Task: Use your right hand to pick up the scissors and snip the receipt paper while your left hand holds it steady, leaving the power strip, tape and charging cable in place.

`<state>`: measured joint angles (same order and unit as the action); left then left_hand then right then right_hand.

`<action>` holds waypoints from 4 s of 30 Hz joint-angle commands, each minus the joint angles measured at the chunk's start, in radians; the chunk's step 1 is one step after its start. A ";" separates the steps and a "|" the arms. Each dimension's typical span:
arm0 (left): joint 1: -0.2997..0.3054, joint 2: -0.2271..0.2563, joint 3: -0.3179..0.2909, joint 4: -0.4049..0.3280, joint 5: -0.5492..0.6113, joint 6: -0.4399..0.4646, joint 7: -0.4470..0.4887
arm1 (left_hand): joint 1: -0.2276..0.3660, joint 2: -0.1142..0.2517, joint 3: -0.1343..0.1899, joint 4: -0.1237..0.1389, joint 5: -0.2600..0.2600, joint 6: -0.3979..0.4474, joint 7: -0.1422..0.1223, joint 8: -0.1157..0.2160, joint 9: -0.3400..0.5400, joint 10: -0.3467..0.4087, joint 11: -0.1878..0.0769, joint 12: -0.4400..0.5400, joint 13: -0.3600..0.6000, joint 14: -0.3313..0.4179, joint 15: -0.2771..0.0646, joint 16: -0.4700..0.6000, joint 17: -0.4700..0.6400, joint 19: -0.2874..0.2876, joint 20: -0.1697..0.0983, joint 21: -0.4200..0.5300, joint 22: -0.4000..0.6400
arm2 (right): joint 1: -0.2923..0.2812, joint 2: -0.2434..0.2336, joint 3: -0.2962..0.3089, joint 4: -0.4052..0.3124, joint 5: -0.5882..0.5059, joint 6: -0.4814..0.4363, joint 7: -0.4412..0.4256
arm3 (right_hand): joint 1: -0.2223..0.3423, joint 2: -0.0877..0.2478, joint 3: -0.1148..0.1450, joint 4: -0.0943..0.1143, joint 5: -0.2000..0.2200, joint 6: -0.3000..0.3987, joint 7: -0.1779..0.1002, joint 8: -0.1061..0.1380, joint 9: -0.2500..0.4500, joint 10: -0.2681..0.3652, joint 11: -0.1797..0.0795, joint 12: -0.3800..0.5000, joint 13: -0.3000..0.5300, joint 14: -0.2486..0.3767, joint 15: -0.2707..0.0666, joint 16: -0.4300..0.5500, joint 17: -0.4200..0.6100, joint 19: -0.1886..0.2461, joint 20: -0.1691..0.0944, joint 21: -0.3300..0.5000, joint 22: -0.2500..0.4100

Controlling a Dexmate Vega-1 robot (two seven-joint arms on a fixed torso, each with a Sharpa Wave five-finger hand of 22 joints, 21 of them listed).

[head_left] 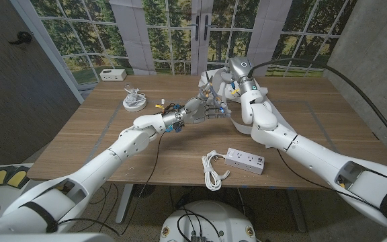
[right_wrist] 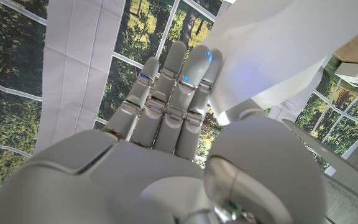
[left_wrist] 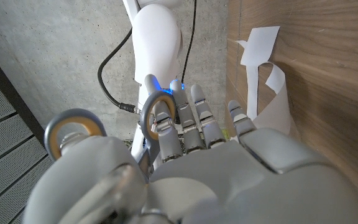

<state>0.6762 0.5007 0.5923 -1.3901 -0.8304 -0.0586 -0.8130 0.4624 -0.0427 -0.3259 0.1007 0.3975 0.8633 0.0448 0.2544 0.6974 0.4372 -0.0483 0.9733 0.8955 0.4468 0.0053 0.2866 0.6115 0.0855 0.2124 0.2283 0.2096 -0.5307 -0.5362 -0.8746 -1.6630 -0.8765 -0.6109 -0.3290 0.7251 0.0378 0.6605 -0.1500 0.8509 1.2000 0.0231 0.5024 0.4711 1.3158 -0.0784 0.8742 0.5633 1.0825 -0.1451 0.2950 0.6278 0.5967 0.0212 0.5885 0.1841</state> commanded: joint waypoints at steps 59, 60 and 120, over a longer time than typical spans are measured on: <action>0.003 0.010 0.009 -0.019 -0.001 0.007 -0.015 | 0.020 0.009 0.000 0.019 -0.006 0.028 0.023 -0.013 0.011 0.000 -0.006 0.022 -0.007 0.010 -0.006 -0.018 0.002 -0.002 0.004 -0.001 0.000 | -0.043 -0.002 0.026 -0.021 -0.013 0.027 -0.030 | 0.024 0.056 -0.040 -0.009 -0.023 -0.017 -0.001 -0.006 0.003 -0.051 -0.033 0.035 -0.024 0.014 -0.087 -0.036 0.059 -0.021 -0.003 0.004 0.003; 0.003 0.009 0.008 -0.018 -0.001 0.005 -0.014 | 0.020 0.009 0.000 0.019 -0.006 0.028 0.020 -0.013 0.012 0.001 -0.007 0.022 -0.006 0.010 -0.006 -0.019 0.002 -0.002 0.004 -0.001 0.000 | -0.043 -0.002 0.027 -0.020 -0.012 0.030 -0.036 | 0.024 0.055 -0.041 -0.010 -0.023 -0.014 -0.001 -0.005 0.003 -0.049 -0.033 0.036 -0.024 0.017 -0.087 -0.035 0.060 -0.018 -0.001 0.005 0.002; -0.015 -0.014 0.018 0.020 -0.009 0.016 -0.058 | 0.019 0.011 -0.003 0.027 -0.010 0.029 0.023 -0.020 0.017 -0.005 -0.005 0.034 -0.014 0.015 -0.005 -0.029 0.003 -0.003 0.004 -0.001 0.000 | -0.084 -0.004 0.060 -0.045 0.005 0.113 -0.162 | 0.034 0.050 -0.044 -0.006 -0.004 -0.024 -0.005 0.000 -0.004 -0.071 -0.036 0.070 -0.037 0.050 -0.087 -0.063 0.089 -0.019 -0.004 0.007 0.002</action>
<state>0.6673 0.4943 0.6052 -1.3785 -0.8398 -0.0454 -0.8594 0.4756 -0.0376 -0.3260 0.1257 0.3915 0.8755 0.0463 0.2389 0.7115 0.4288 -0.0477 0.9991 0.8791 0.4521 0.0000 0.2585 0.6119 0.0855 0.2124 0.2283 0.2096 -0.6005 -0.5439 -0.8273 -1.7118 -0.8707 -0.5150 -0.4550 0.7176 0.0461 0.6209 -0.1585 0.8506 1.1839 0.0178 0.5038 0.4651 1.2640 -0.1054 0.9400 0.5262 1.1028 -0.1680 0.2360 0.7114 0.5807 0.0232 0.5885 0.1841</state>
